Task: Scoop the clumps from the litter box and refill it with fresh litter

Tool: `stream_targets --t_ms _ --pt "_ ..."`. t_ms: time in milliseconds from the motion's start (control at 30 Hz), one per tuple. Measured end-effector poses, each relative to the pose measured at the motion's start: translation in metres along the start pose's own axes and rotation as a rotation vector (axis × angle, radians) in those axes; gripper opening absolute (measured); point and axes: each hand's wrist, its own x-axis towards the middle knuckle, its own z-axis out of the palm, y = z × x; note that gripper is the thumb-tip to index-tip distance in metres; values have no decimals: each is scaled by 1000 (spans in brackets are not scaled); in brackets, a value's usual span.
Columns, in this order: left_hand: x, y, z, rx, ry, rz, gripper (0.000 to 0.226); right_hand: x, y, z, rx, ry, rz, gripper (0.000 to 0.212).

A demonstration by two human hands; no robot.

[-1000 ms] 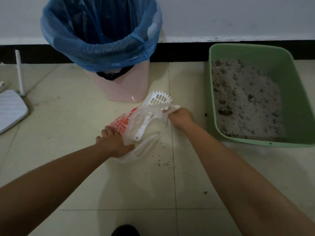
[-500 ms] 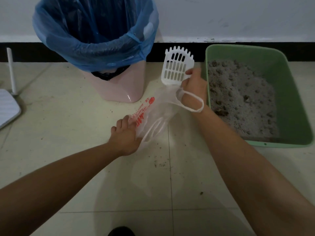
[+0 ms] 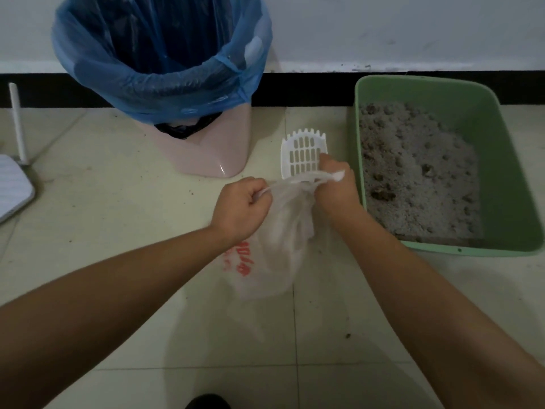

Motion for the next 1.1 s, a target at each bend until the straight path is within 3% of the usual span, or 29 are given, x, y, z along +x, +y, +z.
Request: stream_targets --t_ms 100,200,367,500,600,700,767,867,967,1033,1100 --pt "2 4 0 -182 61 -105 34 6 -6 -10 -184 104 -15 28" --pt "5 3 -2 -337 103 -249 36 13 -7 -18 -216 154 -15 33" --pt "16 -4 -8 -353 -9 -415 14 15 -2 -11 34 84 86 19" --pt "22 -9 -12 -485 -234 -505 57 1 0 -7 13 -4 -3 19" --pt "23 2 -13 -471 -381 -506 33 -2 -1 -7 -84 -38 -63 28" --pt "25 5 -13 -500 -422 -491 17 0 -2 -2 -212 -73 -43 24" --pt "26 5 -13 -565 -407 -483 21 4 -2 0 -231 -70 32 22" --pt "27 7 -9 -647 -231 -596 21 9 3 -2 -206 -76 97 25" --pt "25 3 -5 -615 -27 -794 18 5 4 -8 -100 -118 136 50" --pt "21 -6 -6 -588 -2 -847 22 -5 -2 -17 -10 44 3 51" --pt "17 -8 -9 -580 -1 -834 29 -21 -16 -28 135 248 -249 35"
